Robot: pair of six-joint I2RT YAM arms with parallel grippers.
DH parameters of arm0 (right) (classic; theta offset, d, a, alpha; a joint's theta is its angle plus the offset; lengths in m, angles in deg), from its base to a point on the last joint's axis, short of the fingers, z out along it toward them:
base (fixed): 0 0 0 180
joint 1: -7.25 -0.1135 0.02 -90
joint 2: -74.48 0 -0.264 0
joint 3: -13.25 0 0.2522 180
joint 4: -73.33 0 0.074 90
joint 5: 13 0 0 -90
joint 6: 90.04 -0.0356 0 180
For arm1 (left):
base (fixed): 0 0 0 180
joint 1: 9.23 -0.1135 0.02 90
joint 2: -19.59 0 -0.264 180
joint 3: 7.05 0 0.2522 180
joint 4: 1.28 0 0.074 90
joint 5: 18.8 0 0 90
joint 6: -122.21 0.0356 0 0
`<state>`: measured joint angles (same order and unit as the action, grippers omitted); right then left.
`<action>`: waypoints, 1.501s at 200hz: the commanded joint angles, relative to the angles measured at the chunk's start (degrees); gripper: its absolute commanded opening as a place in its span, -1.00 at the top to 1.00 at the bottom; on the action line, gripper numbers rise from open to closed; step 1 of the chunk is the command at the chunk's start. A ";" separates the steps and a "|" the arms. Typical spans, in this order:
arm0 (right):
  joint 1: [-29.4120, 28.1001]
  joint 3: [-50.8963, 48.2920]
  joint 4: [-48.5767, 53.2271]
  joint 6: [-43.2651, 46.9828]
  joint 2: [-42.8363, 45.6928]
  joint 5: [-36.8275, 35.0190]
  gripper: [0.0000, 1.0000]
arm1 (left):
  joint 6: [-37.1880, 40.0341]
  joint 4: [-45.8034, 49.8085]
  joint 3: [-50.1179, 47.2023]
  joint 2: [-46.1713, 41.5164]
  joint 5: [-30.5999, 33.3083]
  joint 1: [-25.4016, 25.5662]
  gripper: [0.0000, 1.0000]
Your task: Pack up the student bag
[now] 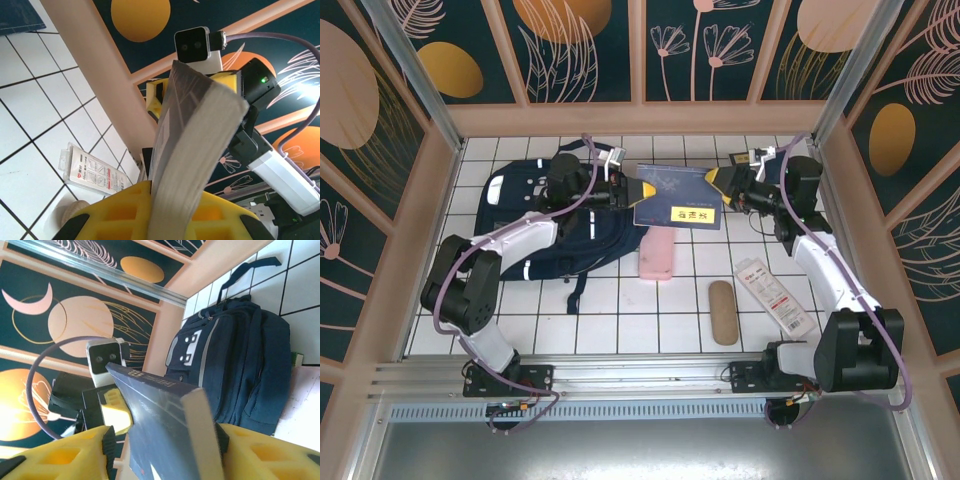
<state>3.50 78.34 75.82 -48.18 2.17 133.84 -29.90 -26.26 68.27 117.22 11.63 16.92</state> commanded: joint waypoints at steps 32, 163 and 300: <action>-1.49 -4.29 -8.10 -5.00 1.81 5.12 0.22 | -2.28 -5.25 -0.91 -1.23 -0.41 -0.66 1.00; -1.22 -0.93 8.80 4.73 5.13 -10.82 1.00 | 7.38 16.32 0.71 -3.15 7.94 -5.69 -0.21; -0.47 -4.04 11.27 7.53 6.31 -15.27 1.00 | 19.76 40.50 5.16 4.85 29.29 -13.45 -0.26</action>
<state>2.82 74.48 88.04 -41.93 6.62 118.39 -10.18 14.02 73.08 119.16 41.75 3.41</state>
